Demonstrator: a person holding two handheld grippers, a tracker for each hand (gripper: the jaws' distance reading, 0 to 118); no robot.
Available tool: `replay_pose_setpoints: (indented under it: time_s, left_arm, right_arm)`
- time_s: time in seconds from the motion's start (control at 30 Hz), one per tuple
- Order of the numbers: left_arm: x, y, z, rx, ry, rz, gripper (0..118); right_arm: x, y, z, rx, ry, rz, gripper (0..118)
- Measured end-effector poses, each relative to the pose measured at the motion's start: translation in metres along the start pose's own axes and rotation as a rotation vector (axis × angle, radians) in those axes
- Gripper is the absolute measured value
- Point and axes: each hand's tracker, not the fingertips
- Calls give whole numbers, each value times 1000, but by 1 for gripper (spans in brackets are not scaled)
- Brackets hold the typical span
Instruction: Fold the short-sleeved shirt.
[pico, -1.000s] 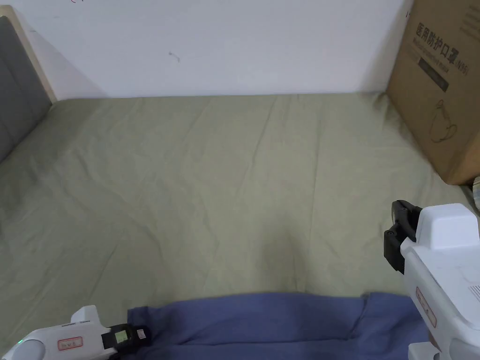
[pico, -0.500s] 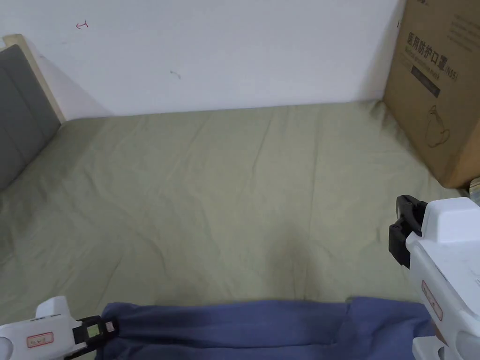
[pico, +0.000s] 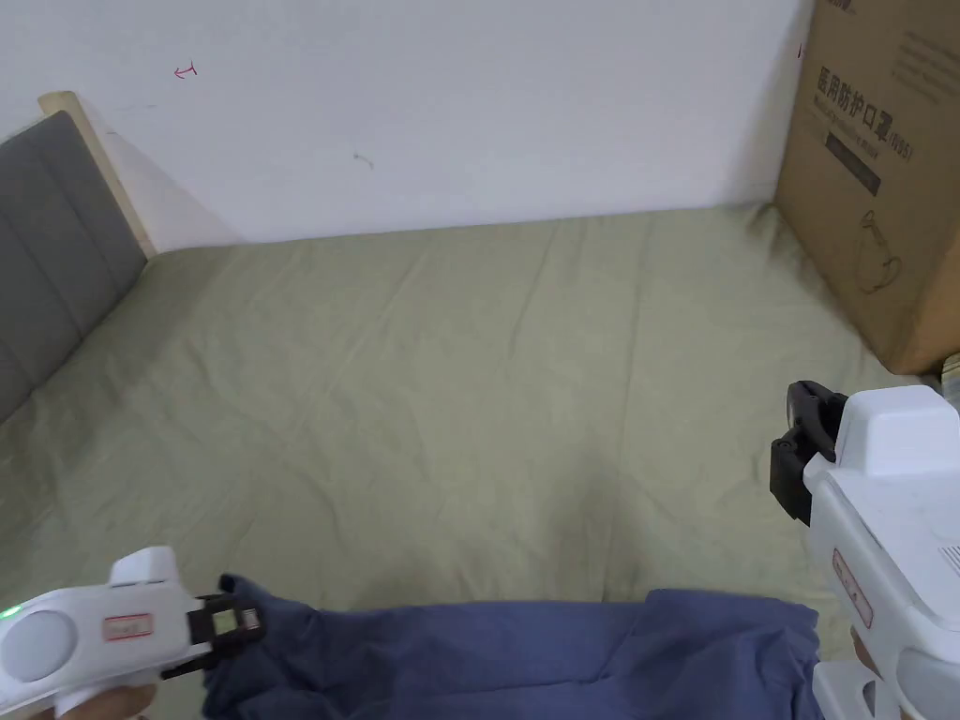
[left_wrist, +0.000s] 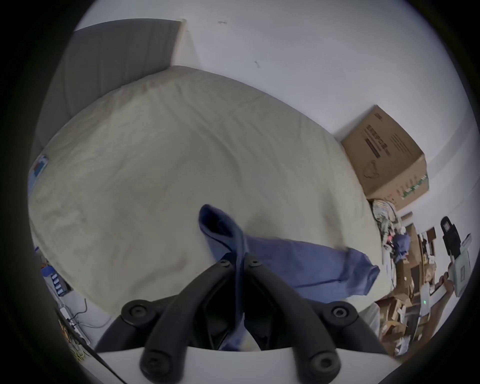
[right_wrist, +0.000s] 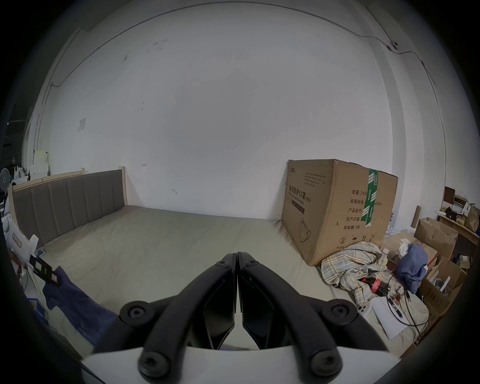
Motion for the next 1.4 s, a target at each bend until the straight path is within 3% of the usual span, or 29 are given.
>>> replay_pose_setpoints:
  time_s: [0.3, 0.63, 0.7, 0.83, 0.87, 1.03, 1.3, 1.4]
  left_arm:
    - [124, -23, -76, -122, -104, -79, 3]
    - [182, -68, -162, -279, -46, -162, 4]
    - [186, -73, -166, -262, -36, -159, 16]
    - [190, -73, -163, -264, -103, -107, 88]
    - [188, -72, -162, -262, -101, -117, 93]
    - [194, -56, -114, -103, -116, -220, 94]
    - [163, -47, -57, 186, 32, -288, 92]
    - [140, -51, -57, 249, 80, -298, 78]
  right_arm:
    - [16, 0, 12, 13, 1, 0, 1]
    - [38, -6, 20, -4, -42, -1, 1]
    - [39, -7, 20, -7, -47, -2, 1]
    - [42, -7, 21, -8, -54, -3, 1]
    - [43, -6, 21, -9, -54, -5, 1]
    - [42, -2, 20, -3, -52, -13, 1]
    - [38, 6, 19, 14, -34, -8, 1]
    - [37, 6, 17, 12, -30, -9, 1]
